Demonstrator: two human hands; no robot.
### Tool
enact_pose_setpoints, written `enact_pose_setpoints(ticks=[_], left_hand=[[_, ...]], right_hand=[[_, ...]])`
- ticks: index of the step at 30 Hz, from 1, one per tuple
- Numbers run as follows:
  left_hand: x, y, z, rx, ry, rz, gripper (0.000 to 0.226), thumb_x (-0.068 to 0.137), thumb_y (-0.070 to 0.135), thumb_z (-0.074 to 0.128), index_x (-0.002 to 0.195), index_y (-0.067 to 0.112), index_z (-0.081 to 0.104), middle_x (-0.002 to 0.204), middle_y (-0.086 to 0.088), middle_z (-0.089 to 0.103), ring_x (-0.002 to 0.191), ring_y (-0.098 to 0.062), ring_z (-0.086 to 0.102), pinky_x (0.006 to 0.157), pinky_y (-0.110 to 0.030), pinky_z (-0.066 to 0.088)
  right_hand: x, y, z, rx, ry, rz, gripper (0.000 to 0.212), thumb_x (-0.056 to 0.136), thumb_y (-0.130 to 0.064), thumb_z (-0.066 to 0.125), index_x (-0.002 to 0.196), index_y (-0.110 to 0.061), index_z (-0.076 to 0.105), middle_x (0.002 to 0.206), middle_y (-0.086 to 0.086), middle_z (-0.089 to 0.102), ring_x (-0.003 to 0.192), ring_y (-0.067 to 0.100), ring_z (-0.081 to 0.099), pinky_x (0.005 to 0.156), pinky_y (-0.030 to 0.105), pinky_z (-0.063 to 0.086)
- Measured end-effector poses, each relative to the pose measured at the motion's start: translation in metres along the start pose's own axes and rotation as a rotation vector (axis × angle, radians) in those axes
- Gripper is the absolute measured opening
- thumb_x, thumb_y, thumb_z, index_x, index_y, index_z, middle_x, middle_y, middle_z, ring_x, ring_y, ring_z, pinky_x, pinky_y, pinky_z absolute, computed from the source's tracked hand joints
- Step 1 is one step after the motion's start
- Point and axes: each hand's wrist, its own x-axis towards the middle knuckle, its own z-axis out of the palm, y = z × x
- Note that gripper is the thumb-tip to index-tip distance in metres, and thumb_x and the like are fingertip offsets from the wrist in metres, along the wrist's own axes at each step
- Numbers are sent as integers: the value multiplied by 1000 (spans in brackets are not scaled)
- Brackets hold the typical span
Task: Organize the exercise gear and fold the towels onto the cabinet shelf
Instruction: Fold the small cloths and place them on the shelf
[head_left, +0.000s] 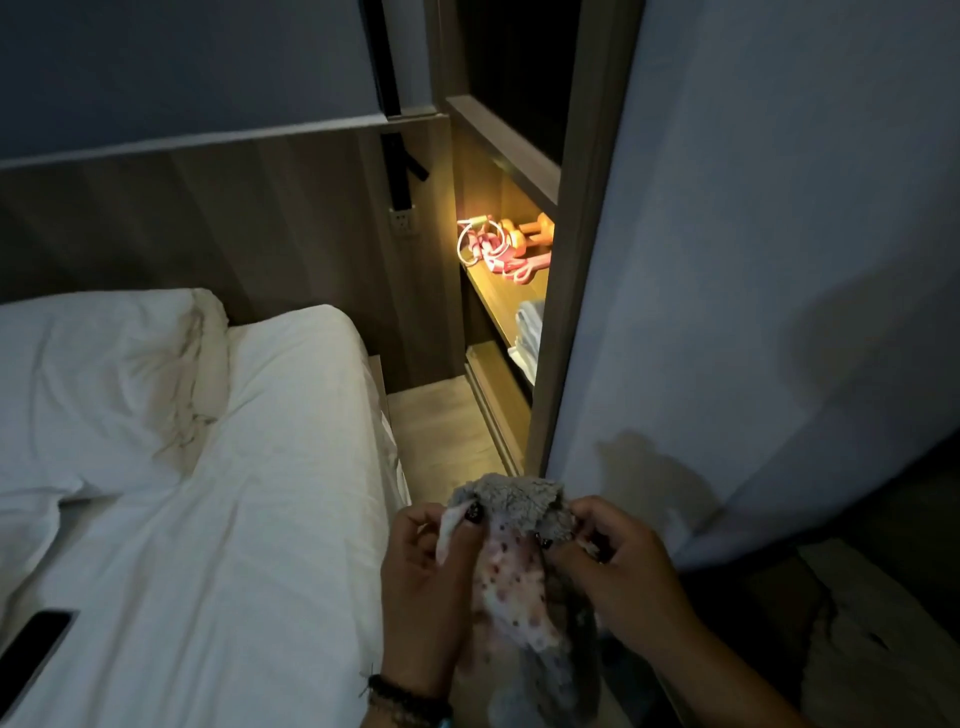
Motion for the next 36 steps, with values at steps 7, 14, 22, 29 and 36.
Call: enact_pose_setpoints(ticks=[7,14,22,29,36], left_hand=[[56,16,12,104,77,42,19,81,24,73,67,12,66,66,-5,67,63,-13,60,57,-29,50],[141,37,46,28,249,-64,21,88,29,67,78,10,66,76,-4,67,72,-15,60,57,-24,46],[243,42,48,-57,316,-186,12,88,30,66,87,18,65,90,-4,70,87,-20,66,74,-37,56],[379,29,41,-43,229,-308,13,92,31,60,95,19,64,101,-5,69,96,-24,65,86,-46,55],[514,26,60,29,135,-337,26,97,33,51,110,13,61,111,-5,64,105,-26,59,95,-45,50]], right_hand=[[62,-31,-14,80,83,-15,9,83,-11,68,78,-18,66,73,3,65,73,21,62,64,33,50],[151,-59,-10,108,110,-5,2,85,-20,67,84,-22,67,81,-2,68,80,14,66,73,39,57],[265,-78,9,111,117,2,15,86,-15,66,86,-1,61,77,23,58,69,26,55,61,30,43],[382,-89,48,126,146,84,7,86,-21,66,86,-14,65,76,11,64,80,26,63,67,39,50],[478,-106,65,146,270,138,10,82,-22,67,86,-14,63,86,18,66,85,36,62,76,50,53]])
